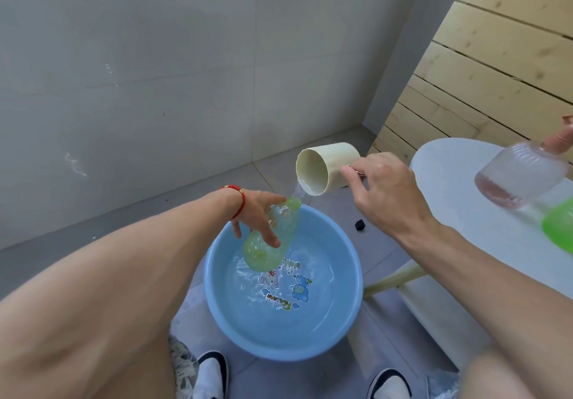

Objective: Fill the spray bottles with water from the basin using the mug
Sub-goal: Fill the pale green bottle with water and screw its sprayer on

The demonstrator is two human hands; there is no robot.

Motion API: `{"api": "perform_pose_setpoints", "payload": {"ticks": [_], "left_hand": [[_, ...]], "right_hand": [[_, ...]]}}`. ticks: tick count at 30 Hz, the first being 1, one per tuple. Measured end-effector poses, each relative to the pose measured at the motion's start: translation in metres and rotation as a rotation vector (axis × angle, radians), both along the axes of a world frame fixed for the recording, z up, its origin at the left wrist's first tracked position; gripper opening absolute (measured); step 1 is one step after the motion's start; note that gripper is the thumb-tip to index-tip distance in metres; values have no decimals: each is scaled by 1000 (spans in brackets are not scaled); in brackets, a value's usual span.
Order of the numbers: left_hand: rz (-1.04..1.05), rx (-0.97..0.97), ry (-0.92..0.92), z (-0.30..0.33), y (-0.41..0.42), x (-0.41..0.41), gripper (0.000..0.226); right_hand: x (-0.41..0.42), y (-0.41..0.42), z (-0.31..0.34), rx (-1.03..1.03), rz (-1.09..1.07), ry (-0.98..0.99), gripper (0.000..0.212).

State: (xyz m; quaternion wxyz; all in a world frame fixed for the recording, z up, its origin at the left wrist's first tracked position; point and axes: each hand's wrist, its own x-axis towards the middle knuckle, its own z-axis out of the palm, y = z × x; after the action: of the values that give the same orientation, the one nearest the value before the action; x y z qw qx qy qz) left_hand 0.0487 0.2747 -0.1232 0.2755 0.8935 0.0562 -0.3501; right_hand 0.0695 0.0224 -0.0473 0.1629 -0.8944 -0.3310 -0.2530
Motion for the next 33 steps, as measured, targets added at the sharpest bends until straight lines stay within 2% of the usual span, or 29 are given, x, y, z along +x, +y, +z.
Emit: {"api": "perform_pose_setpoints", "payload": {"ticks": [9,15,27,30,33], "left_hand": [[0,-18,-9,0,1,0,122],[7,-23,-16,0,1,-1,122],[-44,-22,-15,-3,2,2,122],[-53,-20,-12,-5,5,4,122],[-55,-17,-8,-7,8,4,122]], "right_hand": [[2,-1,1,-46,35,-85,33],[2,-3,3,-124,65,-136,38],[-4,-1,8,-340,199,-407,39],[-5,3,3,-359,213,-415,39],[-6,8,-3,-285,123,-298,37]]}}
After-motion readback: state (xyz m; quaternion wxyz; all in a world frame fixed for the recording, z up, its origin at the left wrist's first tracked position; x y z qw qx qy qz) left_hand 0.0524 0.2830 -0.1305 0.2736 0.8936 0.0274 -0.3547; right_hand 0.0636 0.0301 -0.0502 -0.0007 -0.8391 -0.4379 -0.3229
